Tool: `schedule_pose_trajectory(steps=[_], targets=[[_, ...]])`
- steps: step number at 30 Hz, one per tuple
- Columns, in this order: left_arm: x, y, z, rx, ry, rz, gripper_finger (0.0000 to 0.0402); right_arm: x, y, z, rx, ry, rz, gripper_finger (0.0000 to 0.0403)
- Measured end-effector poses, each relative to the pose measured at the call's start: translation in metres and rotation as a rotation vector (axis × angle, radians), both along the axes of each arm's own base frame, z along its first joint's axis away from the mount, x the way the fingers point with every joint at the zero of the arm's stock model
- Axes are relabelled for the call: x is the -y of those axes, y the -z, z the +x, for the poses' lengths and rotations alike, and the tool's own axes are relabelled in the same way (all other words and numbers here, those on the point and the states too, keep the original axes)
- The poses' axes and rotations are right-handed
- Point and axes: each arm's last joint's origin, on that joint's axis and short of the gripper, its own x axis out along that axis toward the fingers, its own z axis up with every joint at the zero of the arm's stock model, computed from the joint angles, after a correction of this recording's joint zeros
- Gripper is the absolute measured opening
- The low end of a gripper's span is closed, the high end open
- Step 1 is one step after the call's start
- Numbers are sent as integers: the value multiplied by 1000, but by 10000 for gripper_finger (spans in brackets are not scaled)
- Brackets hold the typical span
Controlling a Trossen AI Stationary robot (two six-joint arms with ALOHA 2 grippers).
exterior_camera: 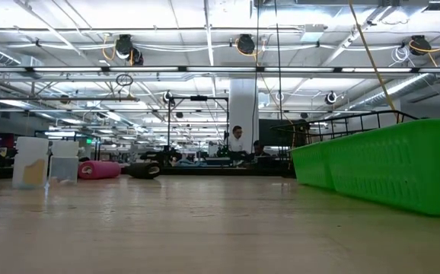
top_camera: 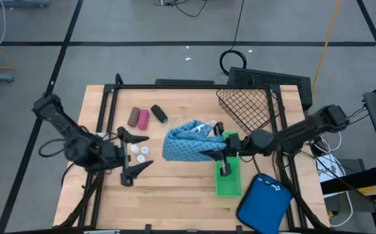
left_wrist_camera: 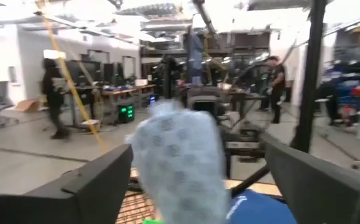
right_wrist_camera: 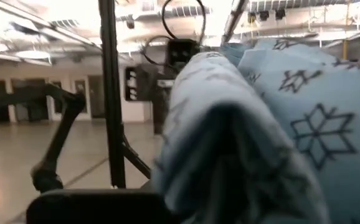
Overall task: Pick & Place Medicine items
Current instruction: Put the blue patient gown into the black wire basket
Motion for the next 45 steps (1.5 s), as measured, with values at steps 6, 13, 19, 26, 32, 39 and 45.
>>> schedule_pose_trajectory(steps=[6,13,19,26,32,39,45], targets=[[5,-6,-23,-25,70,76,391,13,-20,-31,-107,119,-20,16],[-1,-7,-42,-108,-49,108,375,26,-32,-62,-196,255,-8,16],[-5,1,-42,-172,-179,52,379,33,-35,-77,-238,355,-5,16],[-36,3,-59,-199,-13,-53,386,37,-37,-88,-264,387,-11,16],[-80,11,-69,-270,-120,-122,375,39,-39,-92,-260,422,-43,16],[-110,16,-62,-320,-140,-71,376,45,-40,-95,-281,577,-114,16],[-135,51,-49,-291,-219,-32,387,56,-38,-93,-315,644,-181,16]])
